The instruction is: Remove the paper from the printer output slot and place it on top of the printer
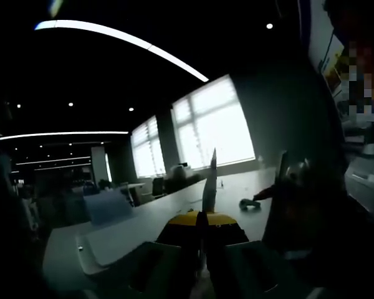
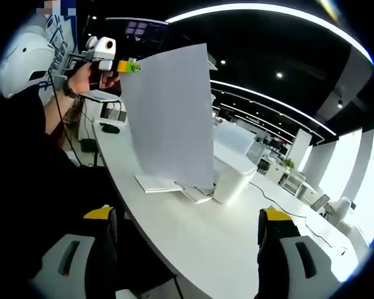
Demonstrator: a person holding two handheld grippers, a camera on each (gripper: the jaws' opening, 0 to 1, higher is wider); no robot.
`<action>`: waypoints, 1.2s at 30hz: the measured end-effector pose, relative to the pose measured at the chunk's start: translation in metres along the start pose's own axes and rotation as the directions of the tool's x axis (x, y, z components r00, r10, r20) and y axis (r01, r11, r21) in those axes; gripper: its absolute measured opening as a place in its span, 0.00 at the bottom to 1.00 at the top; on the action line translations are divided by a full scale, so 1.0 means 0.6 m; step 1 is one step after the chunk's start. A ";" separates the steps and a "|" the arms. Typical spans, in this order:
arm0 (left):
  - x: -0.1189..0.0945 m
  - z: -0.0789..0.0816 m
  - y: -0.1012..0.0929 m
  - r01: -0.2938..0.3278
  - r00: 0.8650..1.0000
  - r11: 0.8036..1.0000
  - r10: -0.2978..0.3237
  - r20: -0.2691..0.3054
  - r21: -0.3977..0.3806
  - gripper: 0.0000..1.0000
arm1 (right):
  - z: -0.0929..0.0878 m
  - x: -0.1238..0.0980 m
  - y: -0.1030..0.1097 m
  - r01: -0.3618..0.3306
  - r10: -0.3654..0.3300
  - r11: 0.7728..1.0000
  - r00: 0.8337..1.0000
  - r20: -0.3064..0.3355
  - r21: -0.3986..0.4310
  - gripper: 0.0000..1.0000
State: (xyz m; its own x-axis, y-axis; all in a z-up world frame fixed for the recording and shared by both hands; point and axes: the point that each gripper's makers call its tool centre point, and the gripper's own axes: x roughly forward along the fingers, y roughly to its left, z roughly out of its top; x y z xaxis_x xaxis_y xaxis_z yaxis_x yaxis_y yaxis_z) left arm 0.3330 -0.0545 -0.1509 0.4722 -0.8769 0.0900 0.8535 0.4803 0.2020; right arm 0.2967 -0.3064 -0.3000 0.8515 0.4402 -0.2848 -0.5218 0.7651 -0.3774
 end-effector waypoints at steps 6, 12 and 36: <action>0.000 0.000 0.001 0.000 1.000 1.000 0.000 0.001 -0.002 0.06 | -0.001 0.001 0.000 0.001 -0.001 1.000 1.000 -0.002 0.000 0.89; 0.001 0.001 0.000 0.002 1.000 1.000 -0.002 0.001 0.000 0.06 | -0.003 0.002 0.001 -0.002 0.002 1.000 1.000 -0.004 0.001 0.89; 0.007 0.010 0.007 0.001 1.000 1.000 -0.001 -0.001 0.016 0.06 | -0.005 0.003 0.002 -0.002 0.002 1.000 1.000 -0.003 0.002 0.89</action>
State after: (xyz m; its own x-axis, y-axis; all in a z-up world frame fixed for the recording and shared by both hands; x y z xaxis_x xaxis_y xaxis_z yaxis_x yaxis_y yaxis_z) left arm 0.3374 -0.0559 -0.1439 0.4714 -0.8775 0.0884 0.8505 0.4789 0.2177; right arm 0.2973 -0.3062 -0.3038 0.8505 0.4398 -0.2884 -0.5230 0.7654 -0.3750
